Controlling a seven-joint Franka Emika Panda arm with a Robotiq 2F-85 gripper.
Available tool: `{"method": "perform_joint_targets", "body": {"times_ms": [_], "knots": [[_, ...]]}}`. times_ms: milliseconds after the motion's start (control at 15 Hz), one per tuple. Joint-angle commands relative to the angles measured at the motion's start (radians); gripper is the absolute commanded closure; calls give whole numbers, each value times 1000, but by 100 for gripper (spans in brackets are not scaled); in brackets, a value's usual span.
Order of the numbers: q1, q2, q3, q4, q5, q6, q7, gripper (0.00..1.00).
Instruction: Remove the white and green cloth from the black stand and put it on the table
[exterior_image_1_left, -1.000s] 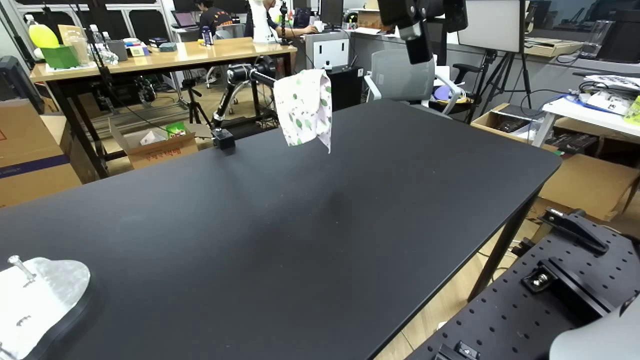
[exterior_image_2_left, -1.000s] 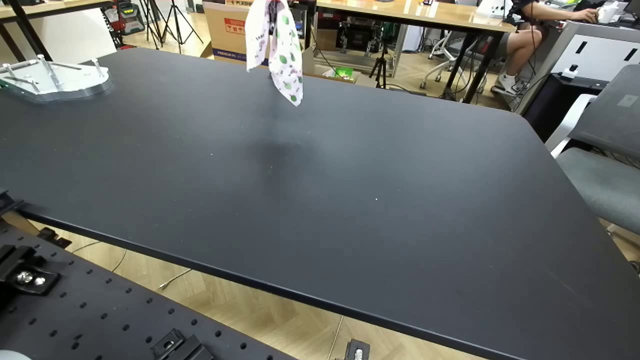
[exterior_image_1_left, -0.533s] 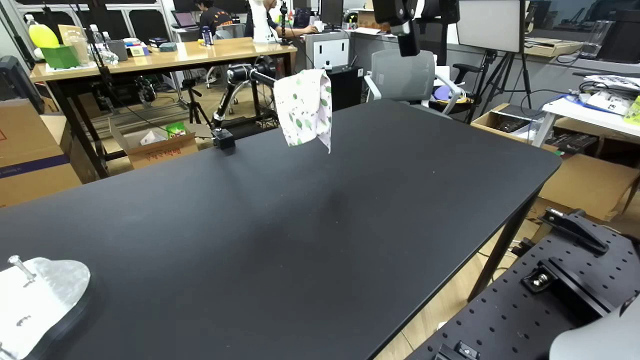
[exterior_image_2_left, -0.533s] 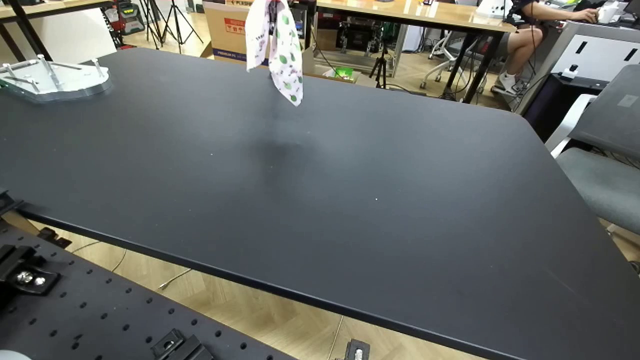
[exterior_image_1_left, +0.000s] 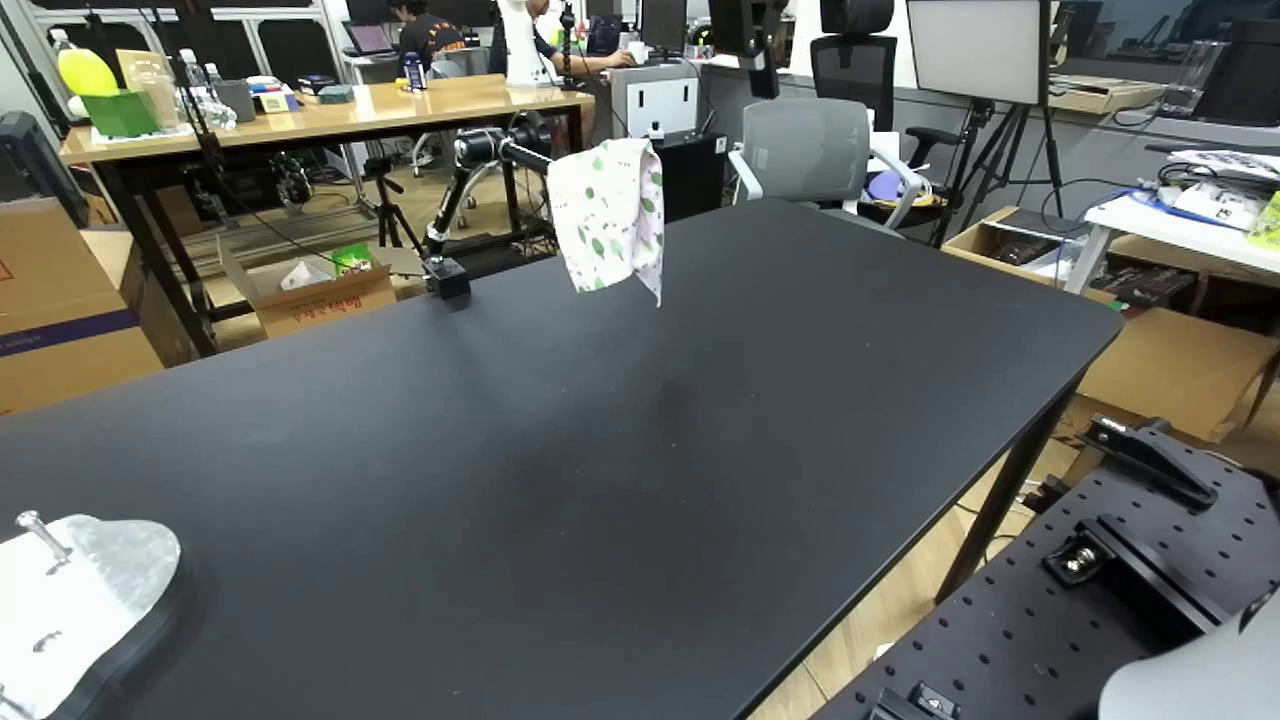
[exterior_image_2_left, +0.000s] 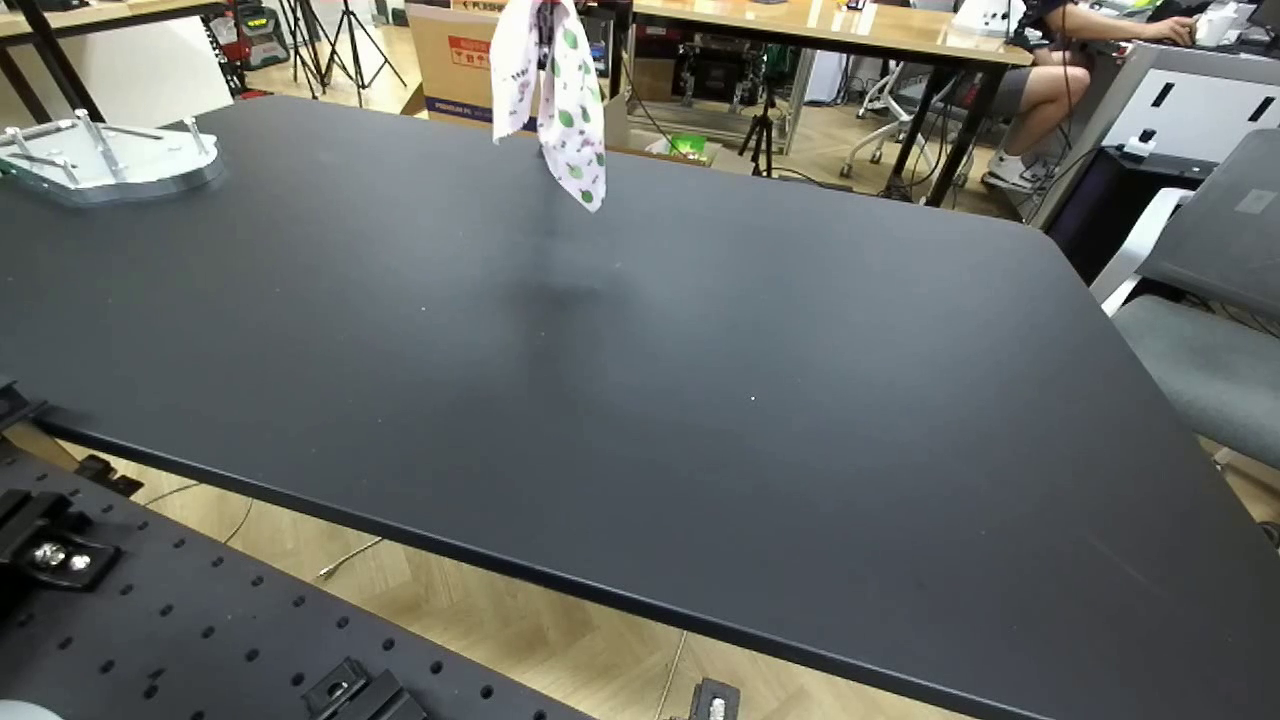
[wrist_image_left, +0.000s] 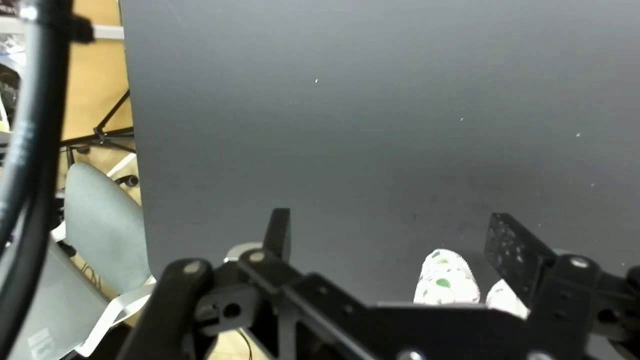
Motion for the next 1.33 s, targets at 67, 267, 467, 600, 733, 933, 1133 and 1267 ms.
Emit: {"method": "perform_joint_targets", "body": {"times_ms": [67,267,467,600,733,933,1133,1267], "knots": [[-10,132,-7,104,-73,108,43,0],[1,221,-16,169,-48,179,22,0],[17,303,-31,233,2,228,-21,0],[30,353,-41,268,49,248,-67,0],[43,395,-50,296,118,262,-118,0],[56,446,-56,330,186,261,-173,0],[60,478,-59,357,218,249,-204,0],[60,492,-62,368,229,247,-218,27]]}}
